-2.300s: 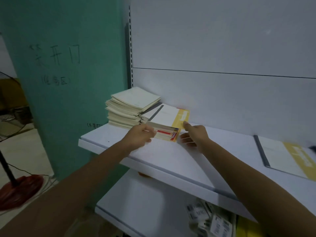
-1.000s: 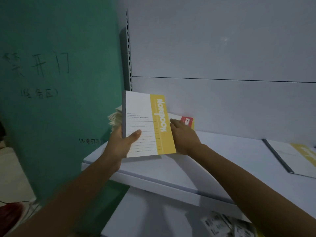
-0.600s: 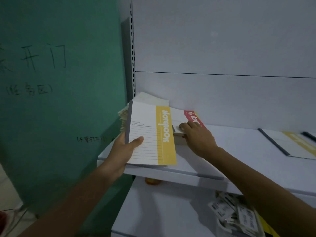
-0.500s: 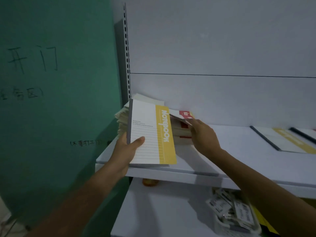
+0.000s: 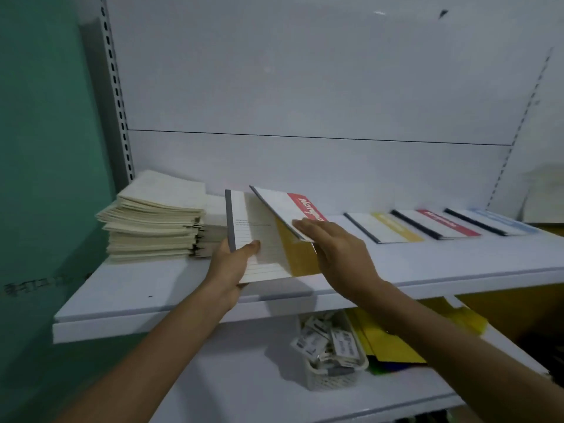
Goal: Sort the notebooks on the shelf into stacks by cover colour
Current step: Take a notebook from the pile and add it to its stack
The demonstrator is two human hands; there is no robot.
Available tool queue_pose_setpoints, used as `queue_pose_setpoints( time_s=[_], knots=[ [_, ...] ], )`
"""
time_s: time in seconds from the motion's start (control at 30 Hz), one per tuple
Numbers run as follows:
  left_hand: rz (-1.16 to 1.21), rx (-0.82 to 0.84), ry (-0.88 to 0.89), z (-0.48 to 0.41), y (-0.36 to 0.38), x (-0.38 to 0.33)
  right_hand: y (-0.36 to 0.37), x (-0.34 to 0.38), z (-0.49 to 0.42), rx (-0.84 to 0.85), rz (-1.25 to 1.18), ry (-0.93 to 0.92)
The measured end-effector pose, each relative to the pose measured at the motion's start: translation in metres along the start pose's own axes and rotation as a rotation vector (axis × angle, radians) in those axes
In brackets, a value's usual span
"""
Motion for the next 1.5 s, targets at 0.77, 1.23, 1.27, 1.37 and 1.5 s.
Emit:
queue_pose_setpoints(
  time_s=[0.77,1.23,1.27,1.37,1.5],
  knots=[
    [-0.043,0.136,-0.162,-0.031,0.335,0.108,-0.129,-0.268,0.213,-0.116,-0.005,0.259],
    [-0.055,0.028,-0.171,-0.132,0.321,0.117,-0.088,-0.388,0.177,-0.042,-0.079,0.434],
    [-0.051,0.019,-0.168,-0.142,0.318,0.118,-0.083,-0.395,0.17,-0.024,-0.052,0.423],
    [-0.059,0.005,-0.157,-0.169,0.31,0.119,-0.068,-0.417,0.148,0.022,-0.01,0.421],
    [-0.075,-0.006,-0.194,-0.194,0.299,0.123,-0.043,-0.444,0.123,0.076,-0.002,0.443]
  ],
)
Point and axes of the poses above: each hand's wrist, its own z-axis away from the middle knuckle, its own y-axis out of the palm, x = y × z, the point moved 6 cm from there along -z, towards the middle knuckle, and after that the axes turned 14 degrees about x, right-handed, at the moved point
